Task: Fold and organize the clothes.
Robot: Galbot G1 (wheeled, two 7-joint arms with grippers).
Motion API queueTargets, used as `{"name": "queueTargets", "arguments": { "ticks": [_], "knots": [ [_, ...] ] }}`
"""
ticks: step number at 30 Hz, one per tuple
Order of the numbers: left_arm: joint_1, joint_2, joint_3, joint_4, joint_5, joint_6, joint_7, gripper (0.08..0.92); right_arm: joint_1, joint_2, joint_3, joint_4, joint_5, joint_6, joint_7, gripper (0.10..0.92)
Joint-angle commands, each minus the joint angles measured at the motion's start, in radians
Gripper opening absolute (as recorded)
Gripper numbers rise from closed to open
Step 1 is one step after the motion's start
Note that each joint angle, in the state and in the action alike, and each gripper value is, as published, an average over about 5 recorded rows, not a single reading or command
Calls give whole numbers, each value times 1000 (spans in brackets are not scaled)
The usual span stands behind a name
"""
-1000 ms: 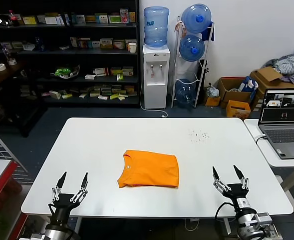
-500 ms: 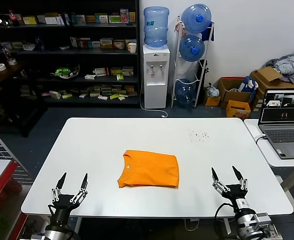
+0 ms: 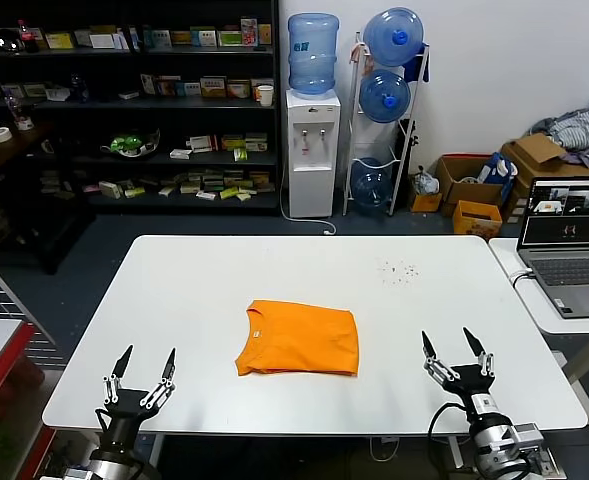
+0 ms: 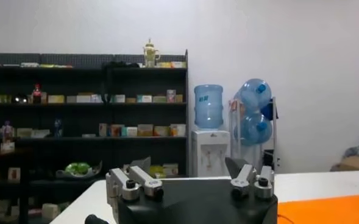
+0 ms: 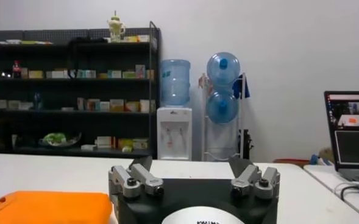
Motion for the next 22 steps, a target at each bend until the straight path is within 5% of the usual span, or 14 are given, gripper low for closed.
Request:
{"name": "queueTargets", "arguments": {
  "ticks": [1, 22],
  "knots": [
    [-3, 5, -4, 4, 6, 0, -20, 823, 3, 2, -7, -5, 3, 0, -5, 823],
    [-4, 16, 2, -10, -44, 6, -19, 823, -9, 21, -7, 1, -13, -5, -13, 823]
  ]
}}
